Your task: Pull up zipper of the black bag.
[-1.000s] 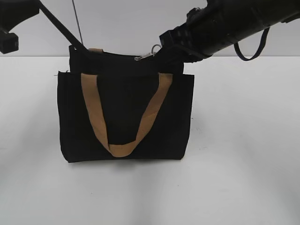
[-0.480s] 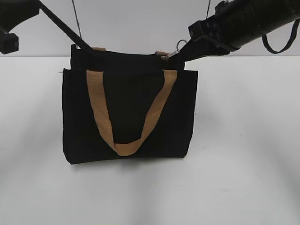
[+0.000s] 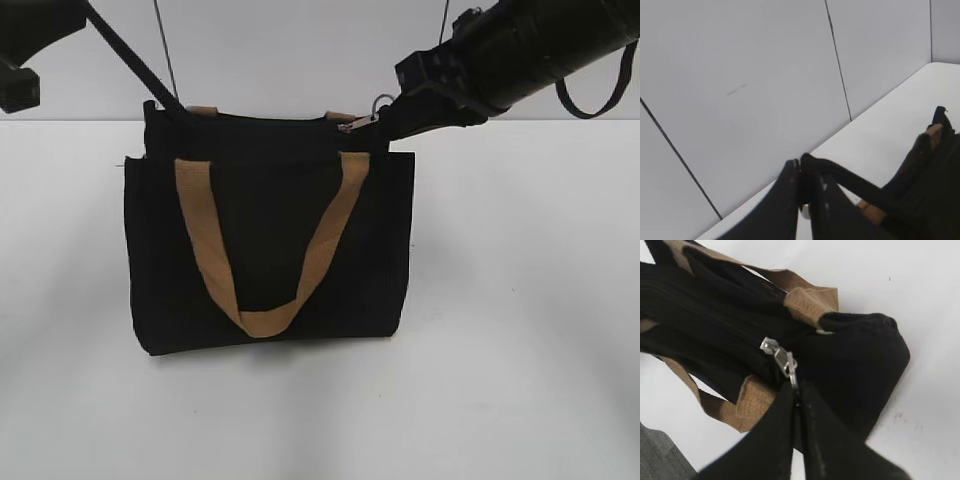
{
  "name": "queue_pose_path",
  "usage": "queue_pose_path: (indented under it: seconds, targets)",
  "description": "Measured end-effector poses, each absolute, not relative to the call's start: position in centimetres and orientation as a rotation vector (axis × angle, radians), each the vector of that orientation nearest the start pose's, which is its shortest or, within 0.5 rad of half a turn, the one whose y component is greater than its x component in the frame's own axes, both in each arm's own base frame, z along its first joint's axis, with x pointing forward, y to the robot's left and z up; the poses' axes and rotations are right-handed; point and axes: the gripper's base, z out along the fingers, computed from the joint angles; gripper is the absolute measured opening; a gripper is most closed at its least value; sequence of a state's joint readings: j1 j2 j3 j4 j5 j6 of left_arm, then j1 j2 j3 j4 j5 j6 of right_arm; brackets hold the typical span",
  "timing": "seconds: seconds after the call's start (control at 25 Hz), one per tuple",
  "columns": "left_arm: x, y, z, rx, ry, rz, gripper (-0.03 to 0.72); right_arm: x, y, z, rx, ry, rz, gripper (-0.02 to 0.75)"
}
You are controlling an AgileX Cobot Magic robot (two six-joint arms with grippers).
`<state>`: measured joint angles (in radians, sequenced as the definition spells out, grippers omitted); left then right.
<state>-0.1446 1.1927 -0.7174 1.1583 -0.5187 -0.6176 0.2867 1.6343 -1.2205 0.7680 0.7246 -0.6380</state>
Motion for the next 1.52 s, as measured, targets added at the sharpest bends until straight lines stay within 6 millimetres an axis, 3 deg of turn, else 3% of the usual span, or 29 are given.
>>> queue_pose_path:
  seconds: [0.12,0.24,0.36,0.48,0.6,0.8,1.12,1.28,1.36,1.52]
  targets:
    - [24.4,-7.6,31.1,0.802,1.530,-0.182,0.036,32.1,14.7,28.1,-0.603,2.378,0.718,0.094]
    - [24.5,-7.4,31.0,0.743,1.574,-0.213,0.092,32.0,15.0,28.2,-0.616,2.375,0.722,0.258]
    - [24.6,-7.3,30.9,0.693,1.608,-0.235,0.216,32.0,15.0,28.2,-0.617,2.374,0.722,0.410]
    - [24.7,-7.1,30.7,0.620,1.662,-0.270,0.362,31.9,14.9,28.2,-0.635,2.372,0.700,0.477]
    - [24.7,-6.9,30.3,0.596,1.721,-0.267,0.434,31.7,14.5,28.5,-0.690,2.363,0.630,0.495]
    - [25.0,-5.6,29.6,0.575,1.812,-0.088,0.454,30.9,13.6,29.8,-0.789,2.320,0.490,0.498]
    - [24.9,-1.4,27.7,-0.015,2.114,0.156,0.456,30.1,13.1,30.9,-0.843,2.297,0.434,0.498]
    - [23.9,-1.4,25.6,-0.088,2.363,0.133,0.456,29.9,12.9,30.7,-0.885,2.324,0.400,0.498]
    - [23.2,-2.1,24.9,-0.074,2.471,0.040,0.456,29.9,12.6,30.5,-0.890,2.349,0.368,0.498]
    - [22.3,-3.2,24.8,-0.043,2.621,-0.098,0.456,29.6,12.1,30.5,-0.815,2.424,0.333,0.498]
